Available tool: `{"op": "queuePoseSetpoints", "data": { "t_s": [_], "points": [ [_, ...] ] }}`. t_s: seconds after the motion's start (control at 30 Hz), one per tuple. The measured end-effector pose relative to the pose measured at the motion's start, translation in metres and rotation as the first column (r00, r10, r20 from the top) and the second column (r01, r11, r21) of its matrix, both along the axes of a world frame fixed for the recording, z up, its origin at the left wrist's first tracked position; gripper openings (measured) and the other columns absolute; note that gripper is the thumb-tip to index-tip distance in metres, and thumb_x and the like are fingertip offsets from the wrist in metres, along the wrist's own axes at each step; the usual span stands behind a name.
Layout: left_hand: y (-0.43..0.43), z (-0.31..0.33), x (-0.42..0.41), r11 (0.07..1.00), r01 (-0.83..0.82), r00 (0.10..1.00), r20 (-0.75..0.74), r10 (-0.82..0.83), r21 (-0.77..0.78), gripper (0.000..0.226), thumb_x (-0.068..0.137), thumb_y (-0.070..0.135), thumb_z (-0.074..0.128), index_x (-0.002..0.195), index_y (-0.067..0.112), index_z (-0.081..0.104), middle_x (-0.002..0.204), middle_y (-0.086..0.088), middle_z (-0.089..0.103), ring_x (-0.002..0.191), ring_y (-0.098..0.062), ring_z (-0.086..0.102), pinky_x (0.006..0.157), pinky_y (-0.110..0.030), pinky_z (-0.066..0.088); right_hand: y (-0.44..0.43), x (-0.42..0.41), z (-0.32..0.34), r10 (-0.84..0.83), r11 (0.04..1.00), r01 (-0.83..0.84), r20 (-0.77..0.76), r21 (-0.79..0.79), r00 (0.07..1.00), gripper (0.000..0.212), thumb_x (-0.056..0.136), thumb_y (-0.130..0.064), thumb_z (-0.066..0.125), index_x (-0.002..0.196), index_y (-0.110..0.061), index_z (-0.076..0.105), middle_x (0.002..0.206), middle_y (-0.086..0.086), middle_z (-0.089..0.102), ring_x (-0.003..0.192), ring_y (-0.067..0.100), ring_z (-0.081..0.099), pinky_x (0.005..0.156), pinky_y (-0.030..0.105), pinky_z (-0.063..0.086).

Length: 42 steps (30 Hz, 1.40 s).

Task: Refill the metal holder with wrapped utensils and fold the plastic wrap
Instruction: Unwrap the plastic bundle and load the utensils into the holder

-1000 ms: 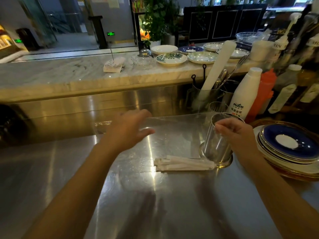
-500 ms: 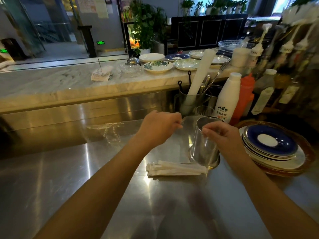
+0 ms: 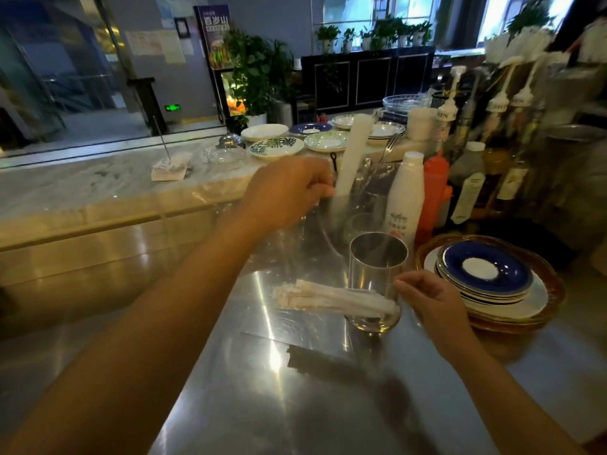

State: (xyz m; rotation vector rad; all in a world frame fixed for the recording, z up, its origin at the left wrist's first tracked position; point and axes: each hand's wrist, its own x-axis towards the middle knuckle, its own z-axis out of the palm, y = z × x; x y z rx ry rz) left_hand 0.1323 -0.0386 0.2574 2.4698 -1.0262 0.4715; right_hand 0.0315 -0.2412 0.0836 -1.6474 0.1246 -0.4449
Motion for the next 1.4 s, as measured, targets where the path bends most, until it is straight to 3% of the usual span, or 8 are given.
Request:
{"op": "queuePoseSetpoints", "data": {
  "t_s": [0.17, 0.3, 0.47, 0.6, 0.77, 1.0, 1.17, 1.4],
  "points": [
    [-0.018, 0.03, -0.005, 0.999, 0.04, 0.998, 0.046, -0.038, -0.033, 0.009, 0.088, 0.026, 0.058, 0.089, 0.019, 0.062, 0.077, 0.004, 0.058, 0.074, -0.016, 0.058, 0.072, -0.035, 0.051, -0.009, -0.006, 0.003, -0.05, 0.997, 0.048, 0.027, 0.059, 0.998, 0.01, 0.083, -0.005, 0.058, 0.087, -0.009, 0.066, 0.08, 0.007, 0.064, 0.062, 0.001, 0.06, 0.051, 0.01, 0.046],
    [-0.034, 0.052, -0.008, 0.996, 0.086, 0.992, 0.096, -0.083, -0.028, 0.009, 0.087, 0.025, 0.059, 0.088, 0.017, 0.062, 0.081, 0.001, 0.06, 0.078, -0.018, 0.06, 0.077, -0.039, 0.052, -0.019, -0.008, 0.012, -0.12, 0.983, 0.115, 0.032, 0.145, 0.992, 0.009, 0.083, -0.01, 0.06, 0.088, -0.012, 0.067, 0.087, 0.008, 0.067, 0.083, 0.018, 0.063, 0.07, 0.03, 0.052],
    [-0.054, 0.082, -0.008, 0.977, 0.183, 0.983, 0.013, -0.182, -0.106, 0.011, 0.085, 0.021, 0.062, 0.088, 0.01, 0.063, 0.075, 0.004, 0.063, 0.061, 0.001, 0.059, 0.059, -0.012, 0.048, -0.037, -0.016, 0.04, -0.267, 0.962, 0.25, 0.186, 0.112, 0.945, 0.017, 0.082, -0.01, 0.061, 0.079, -0.025, 0.067, 0.074, -0.016, 0.069, 0.072, -0.002, 0.062, 0.061, 0.009, 0.049],
    [-0.072, 0.098, -0.01, 0.961, 0.225, 0.974, 0.012, -0.226, -0.158, 0.012, 0.085, 0.019, 0.063, 0.089, 0.008, 0.063, 0.068, 0.009, 0.06, 0.048, 0.01, 0.056, 0.05, -0.004, 0.046, -0.058, -0.026, 0.06, -0.338, 0.941, 0.332, 0.25, 0.065, 0.907, 0.018, 0.083, -0.012, 0.061, 0.079, -0.028, 0.068, 0.075, -0.008, 0.068, 0.071, 0.003, 0.062, 0.062, 0.012, 0.051],
    [-0.103, 0.107, -0.016, 0.941, 0.292, 0.956, 0.037, -0.29, -0.17, 0.014, 0.084, 0.021, 0.063, 0.09, 0.008, 0.063, 0.07, 0.007, 0.06, 0.06, -0.002, 0.058, 0.061, -0.018, 0.05, -0.084, -0.042, 0.073, -0.43, 0.901, 0.427, 0.28, 0.073, 0.859, 0.016, 0.083, -0.012, 0.06, 0.082, -0.026, 0.067, 0.08, -0.002, 0.067, 0.075, 0.008, 0.062, 0.068, 0.02, 0.053],
    [-0.149, 0.113, -0.024, 0.896, 0.412, 0.911, 0.07, -0.406, -0.166, 0.016, 0.085, 0.022, 0.063, 0.09, 0.007, 0.064, 0.068, 0.005, 0.061, 0.05, 0.008, 0.057, 0.053, -0.006, 0.048, -0.114, -0.073, 0.081, -0.53, 0.846, 0.52, 0.281, 0.115, 0.8, 0.019, 0.083, -0.01, 0.062, 0.078, -0.028, 0.067, 0.078, 0.002, 0.067, 0.078, 0.022, 0.062, 0.071, 0.035, 0.052],
    [-0.183, 0.117, -0.034, 0.862, 0.487, 0.873, 0.103, -0.476, -0.142, 0.021, 0.085, 0.024, 0.062, 0.094, 0.005, 0.064, 0.073, -0.003, 0.063, 0.052, 0.001, 0.059, 0.058, -0.012, 0.052, -0.132, -0.096, 0.088, -0.592, 0.801, 0.585, 0.311, 0.126, 0.744, 0.023, 0.082, -0.008, 0.061, 0.075, -0.03, 0.066, 0.066, -0.017, 0.069, 0.063, -0.001, 0.063, 0.054, 0.011, 0.049],
    [-0.212, 0.114, -0.042, 0.822, 0.542, 0.84, 0.087, -0.536, -0.174, 0.016, 0.085, 0.023, 0.063, 0.092, 0.009, 0.064, 0.069, 0.007, 0.06, 0.058, -0.004, 0.06, 0.063, -0.017, 0.054, -0.152, -0.117, 0.089, -0.666, 0.738, 0.666, 0.272, 0.106, 0.694, 0.015, 0.083, -0.015, 0.061, 0.08, -0.03, 0.065, 0.077, -0.012, 0.065, 0.07, -0.005, 0.06, 0.061, 0.009, 0.05]
  ]
}}
